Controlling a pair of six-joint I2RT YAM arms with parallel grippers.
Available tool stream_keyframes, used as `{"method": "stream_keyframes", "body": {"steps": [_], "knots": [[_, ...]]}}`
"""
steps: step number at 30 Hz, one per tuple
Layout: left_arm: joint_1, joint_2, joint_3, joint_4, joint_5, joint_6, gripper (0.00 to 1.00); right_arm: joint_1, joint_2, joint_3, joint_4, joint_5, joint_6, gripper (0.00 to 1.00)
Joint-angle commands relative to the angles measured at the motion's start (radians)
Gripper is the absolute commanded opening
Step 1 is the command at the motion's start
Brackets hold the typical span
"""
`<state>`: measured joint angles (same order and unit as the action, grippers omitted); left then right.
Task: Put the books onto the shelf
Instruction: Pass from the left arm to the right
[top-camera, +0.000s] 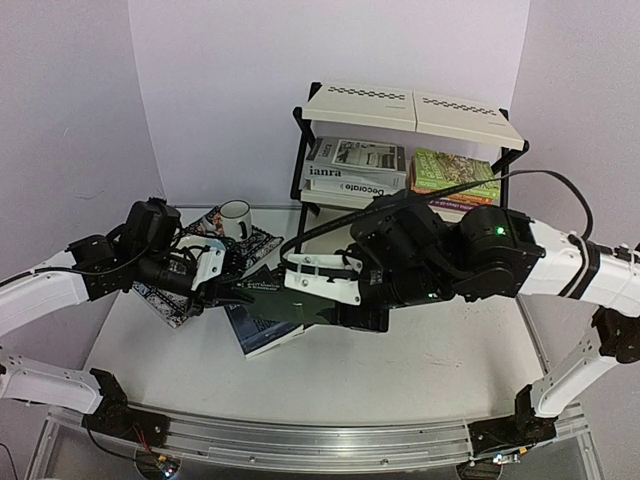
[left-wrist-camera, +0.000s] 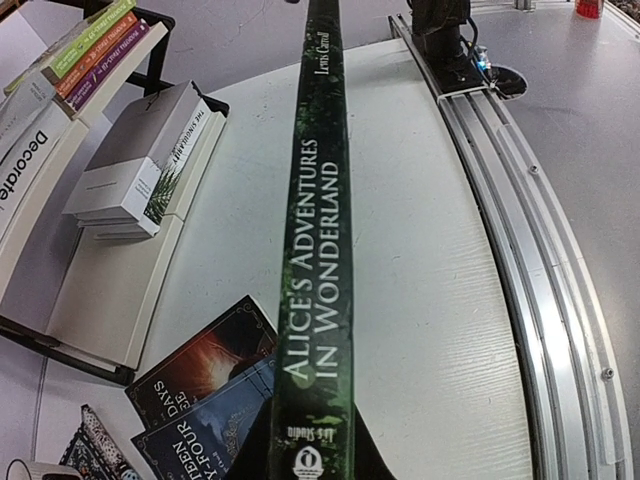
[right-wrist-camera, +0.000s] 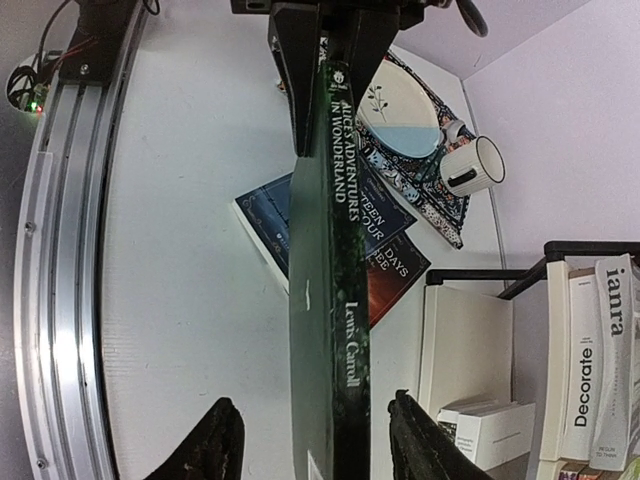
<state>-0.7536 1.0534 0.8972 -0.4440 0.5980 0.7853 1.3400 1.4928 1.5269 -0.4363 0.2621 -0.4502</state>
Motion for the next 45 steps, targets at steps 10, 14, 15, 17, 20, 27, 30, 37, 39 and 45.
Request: {"method": "stream_keyframes", "body": {"steps": [10,14,15,17,20,27,30,37,39,45], "knots": [[-0.018,-0.019,0.079,0.047,0.023,0.044,0.0,-0.032,0.109,0.112,-0.062,-0.019,-0.016,0.39],[-0.02,-0.015,0.082,0.046,0.021,0.051,0.0,-0.037,0.125,0.12,-0.07,-0.032,-0.015,0.36],[-0.02,-0.014,0.083,0.046,0.021,0.051,0.0,-0.038,0.128,0.12,-0.071,-0.036,-0.015,0.36],[-0.021,-0.01,0.084,0.046,0.02,0.052,0.0,-0.039,0.134,0.123,-0.073,-0.039,-0.014,0.31],[-0.021,-0.008,0.084,0.046,0.017,0.054,0.0,-0.042,0.141,0.124,-0.077,-0.039,-0.013,0.19],[-0.021,-0.021,0.079,0.047,-0.013,0.047,0.47,-0.044,0.132,0.12,-0.082,0.001,-0.029,0.0],[-0.021,-0.046,0.069,0.048,-0.033,0.035,0.99,-0.045,0.105,0.113,-0.084,0.065,-0.066,0.0],[-0.021,-0.115,0.064,0.057,-0.094,-0.071,1.0,-0.048,-0.009,0.166,-0.082,0.175,-0.19,0.0],[-0.021,-0.135,0.058,0.067,-0.115,-0.112,1.0,-0.048,-0.03,0.19,-0.081,0.211,-0.227,0.0],[-0.02,-0.17,0.038,0.12,-0.245,-0.31,1.0,-0.05,-0.038,0.303,-0.08,0.374,-0.362,0.0]]}}
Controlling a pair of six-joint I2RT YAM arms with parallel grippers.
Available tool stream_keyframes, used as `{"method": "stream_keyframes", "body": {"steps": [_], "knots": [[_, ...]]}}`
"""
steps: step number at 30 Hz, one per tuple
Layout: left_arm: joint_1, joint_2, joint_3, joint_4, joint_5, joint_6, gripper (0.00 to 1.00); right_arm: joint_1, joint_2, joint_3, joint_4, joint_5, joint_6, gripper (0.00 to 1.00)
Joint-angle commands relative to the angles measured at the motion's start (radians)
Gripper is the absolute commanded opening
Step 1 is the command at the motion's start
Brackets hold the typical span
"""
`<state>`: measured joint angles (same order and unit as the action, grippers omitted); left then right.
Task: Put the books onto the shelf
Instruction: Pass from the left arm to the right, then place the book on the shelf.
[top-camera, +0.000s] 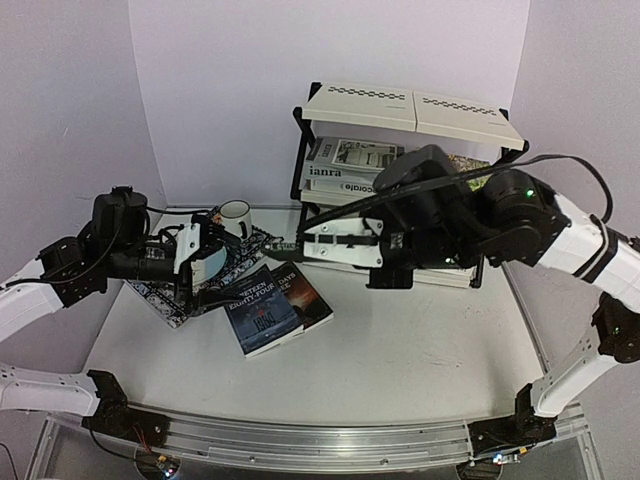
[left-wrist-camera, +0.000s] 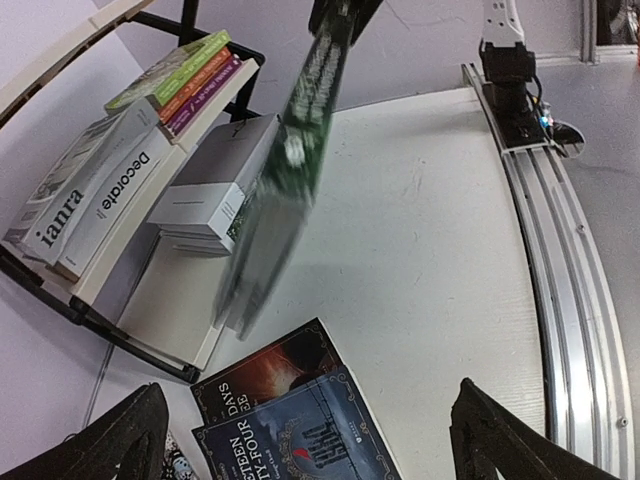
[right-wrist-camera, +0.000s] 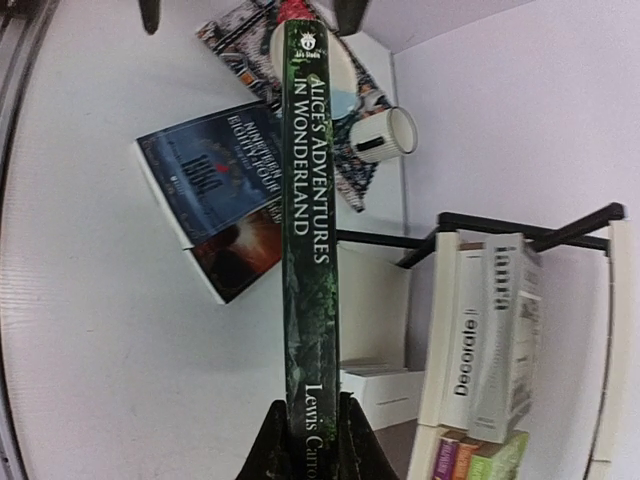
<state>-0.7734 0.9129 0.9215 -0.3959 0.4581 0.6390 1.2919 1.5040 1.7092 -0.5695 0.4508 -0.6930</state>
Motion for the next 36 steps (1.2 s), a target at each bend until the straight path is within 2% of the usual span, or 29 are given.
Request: {"method": "stream_keyframes", "body": {"steps": [1,4,10,14,25,31,36], "knots": [[-0.001,-0.035,0.01,0.086,-0.123,-0.194,1.0,-0.002,-0.044,0.153,0.055,0.208,-0.148,0.0],[-0.001,-0.062,-0.006,0.134,-0.21,-0.273,1.0,-0.002,-0.041,0.223,0.092,0.26,-0.226,0.0],[-0.001,-0.114,-0.028,0.208,-0.349,-0.425,1.0,-0.006,-0.047,0.309,0.335,0.363,-0.431,0.0],[-0.001,-0.12,-0.022,0.213,-0.435,-0.528,1.0,-0.024,0.001,0.405,0.367,0.408,-0.503,0.0],[-0.001,-0.097,-0.023,0.212,-0.504,-0.709,1.0,-0.221,0.102,0.462,0.604,0.498,-0.678,0.0],[-0.001,-0.076,-0.01,0.207,-0.489,-0.777,1.0,-0.355,0.129,0.457,0.624,0.442,-0.712,0.0],[-0.001,-0.064,0.008,0.189,-0.492,-0.802,1.0,-0.464,0.186,0.5,0.63,0.494,-0.729,0.0]]}}
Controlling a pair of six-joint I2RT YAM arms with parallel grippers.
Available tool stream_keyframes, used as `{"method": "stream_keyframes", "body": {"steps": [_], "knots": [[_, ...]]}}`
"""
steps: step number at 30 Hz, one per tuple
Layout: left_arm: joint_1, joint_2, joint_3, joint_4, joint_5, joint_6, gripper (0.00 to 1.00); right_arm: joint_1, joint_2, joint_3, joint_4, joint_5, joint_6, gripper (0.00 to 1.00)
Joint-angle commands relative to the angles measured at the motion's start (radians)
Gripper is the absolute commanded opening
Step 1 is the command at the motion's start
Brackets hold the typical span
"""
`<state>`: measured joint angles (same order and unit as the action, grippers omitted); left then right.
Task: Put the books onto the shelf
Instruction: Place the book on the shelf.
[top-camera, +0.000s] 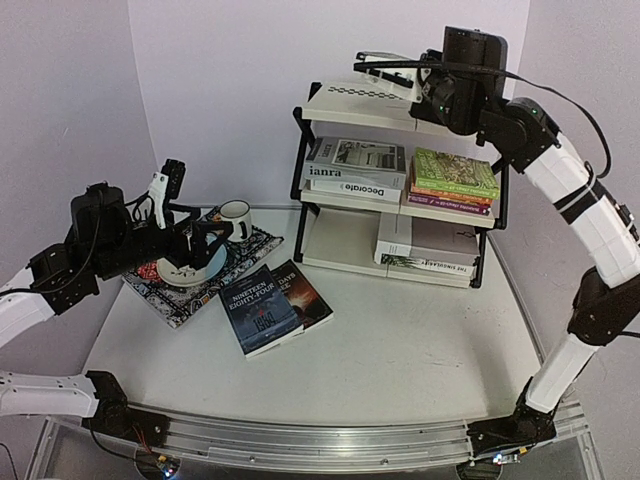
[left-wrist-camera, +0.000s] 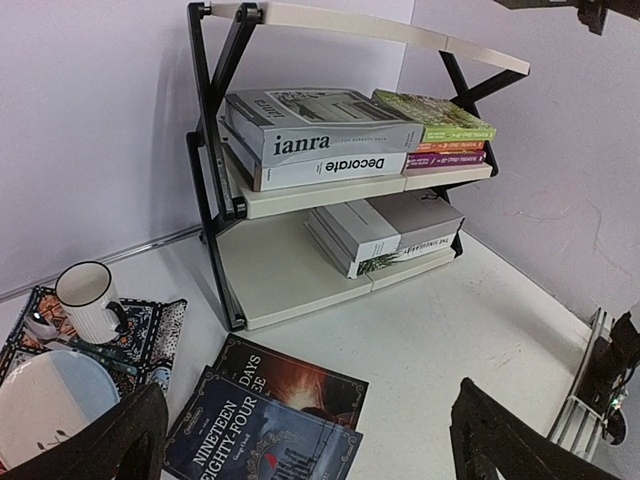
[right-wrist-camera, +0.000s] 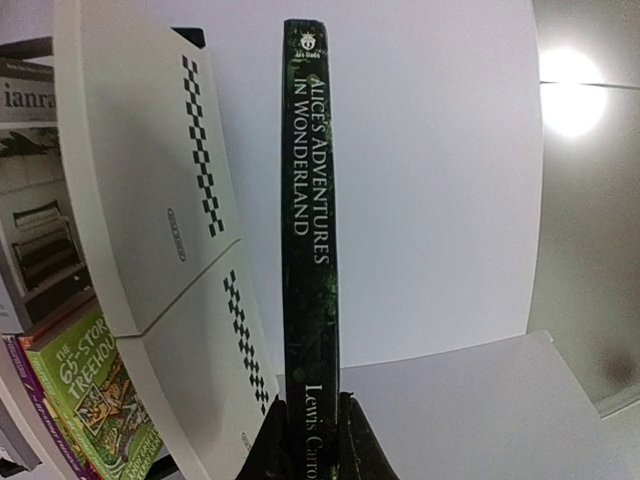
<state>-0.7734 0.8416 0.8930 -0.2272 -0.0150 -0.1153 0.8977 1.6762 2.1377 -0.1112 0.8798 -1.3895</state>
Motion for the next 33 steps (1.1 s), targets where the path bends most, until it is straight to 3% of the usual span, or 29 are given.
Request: {"method": "stream_keyframes", "body": {"steps": [1,15,21,23,29,33], "knots": [[-0.001,0.013,0.04,0.016,-0.019,-0.047,1.0,-0.086,0.017,0.068,0.173,0.069,-0.027,0.0],[-0.001,0.086,0.07,-0.023,0.006,-0.071,1.0,-0.207,0.16,0.116,0.268,0.25,-0.012,0.0],[-0.001,0.079,0.072,-0.03,0.012,-0.072,1.0,-0.219,0.174,0.101,0.296,0.243,-0.001,0.0],[-0.001,0.075,0.07,-0.03,0.012,-0.072,1.0,-0.219,0.145,0.06,0.301,0.202,0.011,0.0],[-0.001,0.082,0.078,-0.032,0.012,-0.072,1.0,-0.222,-0.045,-0.182,0.316,-0.085,0.102,0.0],[0.0,0.098,0.099,-0.04,0.028,-0.076,1.0,-0.242,-0.15,-0.334,0.319,-0.295,0.079,0.0]]}}
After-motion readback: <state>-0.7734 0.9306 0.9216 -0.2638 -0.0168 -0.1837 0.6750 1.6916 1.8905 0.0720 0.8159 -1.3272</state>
